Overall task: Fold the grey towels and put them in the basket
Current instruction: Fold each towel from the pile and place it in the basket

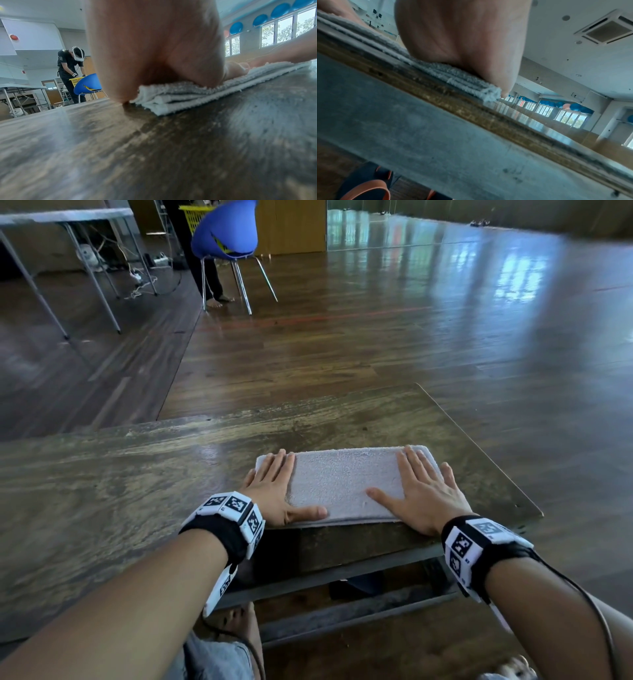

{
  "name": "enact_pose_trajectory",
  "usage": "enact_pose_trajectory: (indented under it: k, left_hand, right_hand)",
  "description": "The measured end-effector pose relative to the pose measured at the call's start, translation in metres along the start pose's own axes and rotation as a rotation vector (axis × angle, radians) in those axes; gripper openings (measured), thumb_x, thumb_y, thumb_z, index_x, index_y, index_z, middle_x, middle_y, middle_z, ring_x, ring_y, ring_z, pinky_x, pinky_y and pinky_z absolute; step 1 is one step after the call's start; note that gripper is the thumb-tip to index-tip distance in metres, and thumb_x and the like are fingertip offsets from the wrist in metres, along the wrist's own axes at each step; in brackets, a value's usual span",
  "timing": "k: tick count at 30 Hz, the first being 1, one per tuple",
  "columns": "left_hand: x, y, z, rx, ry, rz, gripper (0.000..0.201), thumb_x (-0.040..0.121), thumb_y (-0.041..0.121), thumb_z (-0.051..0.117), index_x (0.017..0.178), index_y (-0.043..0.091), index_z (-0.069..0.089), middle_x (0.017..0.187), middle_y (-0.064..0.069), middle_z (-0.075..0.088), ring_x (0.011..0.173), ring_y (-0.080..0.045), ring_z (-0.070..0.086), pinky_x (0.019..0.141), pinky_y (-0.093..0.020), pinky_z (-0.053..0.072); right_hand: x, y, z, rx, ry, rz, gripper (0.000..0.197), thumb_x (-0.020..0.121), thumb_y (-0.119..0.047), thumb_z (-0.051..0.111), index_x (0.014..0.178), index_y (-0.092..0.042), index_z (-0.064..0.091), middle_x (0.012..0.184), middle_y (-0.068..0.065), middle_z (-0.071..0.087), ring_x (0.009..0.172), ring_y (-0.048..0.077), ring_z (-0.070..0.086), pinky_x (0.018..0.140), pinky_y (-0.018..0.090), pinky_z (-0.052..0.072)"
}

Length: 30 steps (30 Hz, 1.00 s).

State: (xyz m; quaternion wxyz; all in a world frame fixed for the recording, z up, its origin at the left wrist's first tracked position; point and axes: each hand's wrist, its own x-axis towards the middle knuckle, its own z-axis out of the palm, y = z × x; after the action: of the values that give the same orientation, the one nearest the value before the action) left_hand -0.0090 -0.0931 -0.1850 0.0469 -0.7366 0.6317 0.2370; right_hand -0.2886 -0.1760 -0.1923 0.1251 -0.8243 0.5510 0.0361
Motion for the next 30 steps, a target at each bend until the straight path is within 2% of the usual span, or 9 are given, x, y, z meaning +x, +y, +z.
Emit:
enact_pose_trajectory:
  k: [4,6,8,11,14,18,21,27,30]
  left_hand:
    - [0.0,0.001,-0.001,0.019,0.01,-0.006,0.15,0.037,0.108,0.03,0.153,0.029,-0.024,0.16,0.011,-0.031,0.148,-0.011,-0.027,0.122,-0.048,-0.009]
    - [0.0,0.003,-0.004,0.038,0.044,0.002,0.151,0.036,0.109,0.027,0.156,0.027,-0.018,0.164,0.008,-0.023,0.151,-0.014,-0.019,0.123,-0.05,-0.005]
    - [0.0,0.004,-0.009,0.044,0.111,0.015,0.142,0.045,0.105,0.025,0.159,0.025,-0.005,0.167,0.001,-0.009,0.154,-0.019,-0.005,0.123,-0.05,0.002]
    - [-0.001,0.003,-0.013,0.043,0.211,0.0,0.107,0.073,0.092,0.026,0.158,0.029,0.011,0.167,-0.006,0.007,0.153,-0.024,0.007,0.122,-0.053,0.01]
    - [-0.006,0.0,-0.016,0.074,0.281,-0.022,0.077,0.088,0.076,0.035,0.153,0.035,0.029,0.156,-0.008,0.034,0.145,-0.026,0.03,0.117,-0.051,0.022]
    - [-0.014,0.005,-0.023,0.063,0.296,-0.048,0.052,0.088,0.064,0.049,0.128,0.031,0.051,0.124,-0.005,0.057,0.117,-0.026,0.054,0.104,-0.048,0.033]
    - [-0.023,0.012,-0.023,-0.019,0.213,0.012,0.035,0.089,0.051,0.058,0.111,0.024,0.049,0.102,0.0,0.063,0.096,-0.023,0.06,0.087,-0.041,0.04]
    - [-0.042,0.032,-0.025,-0.198,-0.028,0.177,0.048,0.082,0.019,0.067,0.124,0.029,0.045,0.089,0.001,0.058,0.072,-0.014,0.055,0.062,-0.028,0.045]
    - [-0.046,0.039,-0.026,-0.124,-0.048,0.216,0.067,0.075,0.0,0.066,0.128,0.032,0.042,0.105,0.002,0.052,0.081,-0.017,0.057,0.064,-0.031,0.052]
  right_hand:
    - [-0.004,-0.013,-0.008,-0.037,-0.042,0.074,0.117,0.078,-0.093,0.013,0.161,-0.014,-0.01,0.169,0.001,-0.015,0.155,0.013,-0.017,0.123,0.052,-0.014]
    - [-0.006,-0.025,-0.016,-0.059,0.011,0.057,0.106,0.087,-0.084,0.022,0.161,-0.01,0.006,0.17,0.011,0.002,0.157,0.022,-0.006,0.122,0.053,-0.009]
    - [-0.014,-0.042,-0.025,-0.101,0.172,-0.092,0.077,0.096,-0.068,0.034,0.149,-0.012,0.035,0.155,0.019,0.039,0.147,0.033,0.025,0.121,0.051,0.015]
    - [-0.029,-0.075,-0.029,-0.044,0.23,-0.357,0.043,0.1,-0.052,0.04,0.129,-0.021,0.048,0.109,0.006,0.069,0.101,0.026,0.063,0.088,0.044,0.048]
    - [-0.037,-0.093,-0.018,-0.052,0.099,-0.373,0.039,0.1,-0.051,0.039,0.127,-0.023,0.046,0.1,0.008,0.069,0.088,0.031,0.066,0.069,0.04,0.044]
    - [-0.032,-0.083,-0.021,-0.01,0.048,-0.276,0.036,0.103,-0.041,0.04,0.133,-0.021,0.044,0.118,0.008,0.06,0.106,0.029,0.062,0.083,0.043,0.051]
    - [-0.028,-0.056,-0.026,-0.02,0.043,-0.172,0.032,0.1,-0.026,0.044,0.132,-0.019,0.043,0.129,0.008,0.047,0.124,0.03,0.051,0.097,0.045,0.048]
    - [-0.042,-0.014,-0.021,0.124,-0.125,-0.162,0.081,0.085,-0.001,0.047,0.157,-0.032,0.023,0.158,0.002,0.021,0.147,0.024,0.025,0.117,0.04,0.035]
    - [-0.052,-0.007,-0.013,0.143,-0.17,-0.204,0.095,0.083,0.003,0.047,0.161,-0.035,0.008,0.165,-0.008,0.004,0.153,0.017,0.007,0.122,0.034,0.024]
